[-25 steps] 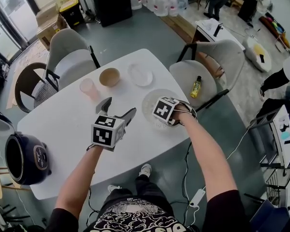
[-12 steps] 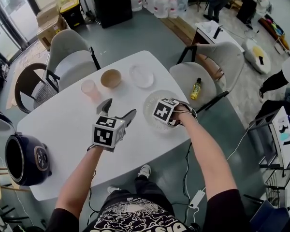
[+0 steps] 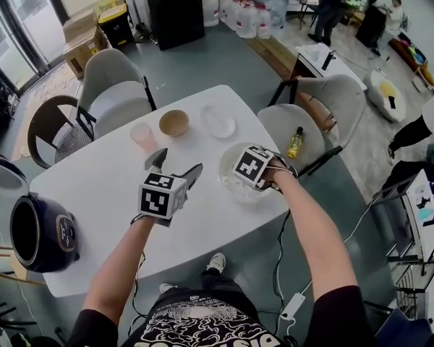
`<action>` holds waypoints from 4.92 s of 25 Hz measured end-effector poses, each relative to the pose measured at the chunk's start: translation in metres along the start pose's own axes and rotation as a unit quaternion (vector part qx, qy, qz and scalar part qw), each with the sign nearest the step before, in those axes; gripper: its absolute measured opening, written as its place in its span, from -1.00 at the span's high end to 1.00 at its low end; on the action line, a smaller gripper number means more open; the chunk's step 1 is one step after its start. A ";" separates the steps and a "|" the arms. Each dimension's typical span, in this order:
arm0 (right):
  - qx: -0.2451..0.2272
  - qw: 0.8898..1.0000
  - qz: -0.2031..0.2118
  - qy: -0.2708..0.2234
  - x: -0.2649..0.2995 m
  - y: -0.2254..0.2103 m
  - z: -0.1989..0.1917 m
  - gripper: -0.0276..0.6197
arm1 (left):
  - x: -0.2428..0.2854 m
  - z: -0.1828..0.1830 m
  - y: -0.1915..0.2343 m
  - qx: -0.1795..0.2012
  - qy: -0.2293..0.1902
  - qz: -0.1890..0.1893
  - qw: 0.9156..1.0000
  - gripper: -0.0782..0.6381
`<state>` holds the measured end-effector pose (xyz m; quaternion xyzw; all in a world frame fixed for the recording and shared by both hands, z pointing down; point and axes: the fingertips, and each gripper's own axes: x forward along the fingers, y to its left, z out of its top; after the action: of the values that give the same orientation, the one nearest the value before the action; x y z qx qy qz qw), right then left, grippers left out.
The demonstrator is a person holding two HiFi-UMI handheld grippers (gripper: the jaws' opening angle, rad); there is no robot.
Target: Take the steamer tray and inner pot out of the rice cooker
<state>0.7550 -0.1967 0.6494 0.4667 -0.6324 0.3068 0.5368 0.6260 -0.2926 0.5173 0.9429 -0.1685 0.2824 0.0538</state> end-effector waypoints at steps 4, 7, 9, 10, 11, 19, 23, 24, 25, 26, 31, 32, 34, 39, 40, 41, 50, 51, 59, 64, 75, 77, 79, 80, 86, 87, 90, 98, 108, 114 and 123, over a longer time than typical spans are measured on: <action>0.006 0.999 -0.023 -0.045 -0.039 -0.005 0.033 -0.02 | -0.026 0.010 0.022 -0.008 -0.014 0.027 0.999 -0.40; 0.005 0.997 -0.041 -0.071 -0.066 -0.006 0.057 -0.02 | -0.048 0.016 0.046 -0.017 -0.030 0.053 0.998 -0.40; -0.001 0.993 -0.028 -0.113 -0.079 0.007 0.087 -0.03 | -0.068 0.017 0.065 -0.023 -0.041 0.070 0.996 -0.40; -0.004 0.990 -0.012 -0.138 -0.085 0.018 0.105 -0.03 | -0.079 0.017 0.076 -0.025 -0.047 0.080 0.995 -0.40; -0.008 0.987 0.000 -0.159 -0.091 0.027 0.123 -0.03 | -0.090 0.018 0.087 -0.029 -0.054 0.091 0.994 -0.40; -0.030 0.963 -0.018 -0.268 -0.150 0.073 0.226 -0.08 | -0.185 0.011 0.161 -0.061 -0.101 0.168 0.979 -0.40; -0.017 0.941 -0.001 -0.337 -0.183 0.111 0.284 -0.08 | -0.243 0.003 0.195 -0.073 -0.121 0.207 0.968 -0.40; -0.011 0.934 0.003 -0.358 -0.193 0.120 0.298 -0.08 | -0.259 -0.001 0.203 -0.074 -0.125 0.217 0.965 -0.40; -0.004 0.925 0.008 -0.379 -0.203 0.129 0.311 -0.08 | -0.274 -0.004 0.211 -0.074 -0.128 0.226 0.963 -0.40; 0.005 0.916 0.015 -0.400 -0.212 0.139 0.322 -0.08 | -0.289 -0.008 0.218 -0.073 -0.129 0.234 0.961 -0.40; 0.010 0.886 0.034 -0.461 -0.245 0.186 0.361 -0.15 | -0.358 -0.024 0.252 -0.068 -0.137 0.283 0.947 -0.40; 0.003 0.882 0.032 -0.470 -0.248 0.198 0.370 -0.15 | -0.374 -0.030 0.259 -0.073 -0.143 0.294 0.942 -0.40; -0.004 0.874 0.025 -0.486 -0.252 0.221 0.386 -0.15 | -0.404 -0.042 0.271 -0.083 -0.152 0.311 0.934 -0.40; 0.002 0.854 0.028 -0.519 -0.257 0.261 0.408 -0.15 | -0.448 -0.063 0.286 -0.094 -0.165 0.338 0.922 -0.40; 0.002 0.850 0.032 -0.525 -0.259 0.267 0.412 -0.15 | -0.454 -0.067 0.287 -0.098 -0.166 0.344 0.919 -0.40; 0.001 0.847 0.038 -0.531 -0.260 0.273 0.418 -0.15 | -0.459 -0.072 0.290 -0.102 -0.165 0.350 0.916 -0.40; -0.060 0.833 0.119 -0.538 -0.260 0.357 0.480 -0.15 | -0.516 -0.122 0.318 -0.141 -0.153 0.410 0.888 -0.40; -0.070 0.831 0.134 -0.535 -0.257 0.372 0.487 -0.15 | -0.528 -0.133 0.319 -0.148 -0.150 0.422 0.882 -0.40; -0.118 0.826 0.218 -0.506 -0.249 0.452 0.521 -0.13 | -0.601 -0.183 0.322 -0.188 -0.120 0.484 0.846 -0.40; -0.125 0.834 0.239 -0.481 -0.227 0.517 0.538 -0.12 | -0.651 -0.231 0.336 -0.197 -0.119 0.490 0.841 -0.40; -0.052 0.871 0.200 -0.446 -0.187 0.593 0.587 -0.08 | -0.696 -0.295 0.415 -0.183 -0.124 0.411 0.884 -0.40; -0.040 0.876 0.189 -0.441 -0.180 0.600 0.594 -0.07 | -0.695 -0.303 0.429 -0.179 -0.125 0.391 0.894 -0.40; -0.028 0.882 0.179 -0.434 -0.170 0.609 0.600 -0.07 | -0.695 -0.315 0.441 -0.174 -0.122 0.371 0.904 -0.40; -0.020 0.886 0.176 -0.429 -0.165 0.615 0.602 -0.07 | -0.696 -0.323 0.447 -0.173 -0.119 0.361 0.909 -0.40; 0.003 0.907 0.151 -0.394 -0.143 0.638 0.608 -0.04 | -0.695 -0.358 0.474 -0.207 -0.111 0.275 0.932 -0.39; 0.004 0.909 0.151 -0.387 -0.140 0.639 0.610 -0.04 | -0.693 -0.361 0.478 -0.215 -0.109 0.260 0.935 -0.39; 0.004 0.917 0.159 -0.366 -0.135 0.635 0.613 -0.02 | -0.682 -0.357 0.484 -0.244 -0.098 0.215 0.940 -0.39; 0.033 0.929 0.172 -0.326 -0.127 0.623 0.612 0.08 | -0.667 -0.351 0.483 -0.319 -0.070 0.108 0.939 -0.19; 0.053 0.946 0.163 -0.274 -0.112 0.632 0.600 0.23 | -0.668 -0.363 0.472 -0.338 -0.024 0.066 0.938 -0.03; 0.080 0.949 0.164 -0.258 -0.108 0.629 0.599 0.28 | -0.665 -0.366 0.474 -0.372 -0.003 0.080 0.925 0.08; 0.093 0.953 0.142 -0.251 -0.101 0.635 0.599 0.45 | -0.675 -0.391 0.488 -0.398 0.028 0.149 0.905 0.55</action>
<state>-0.0654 -0.4637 0.4826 0.4818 -0.7751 0.3107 0.2657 -0.2739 -0.4790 0.4756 0.7988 -0.4036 0.2232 0.3862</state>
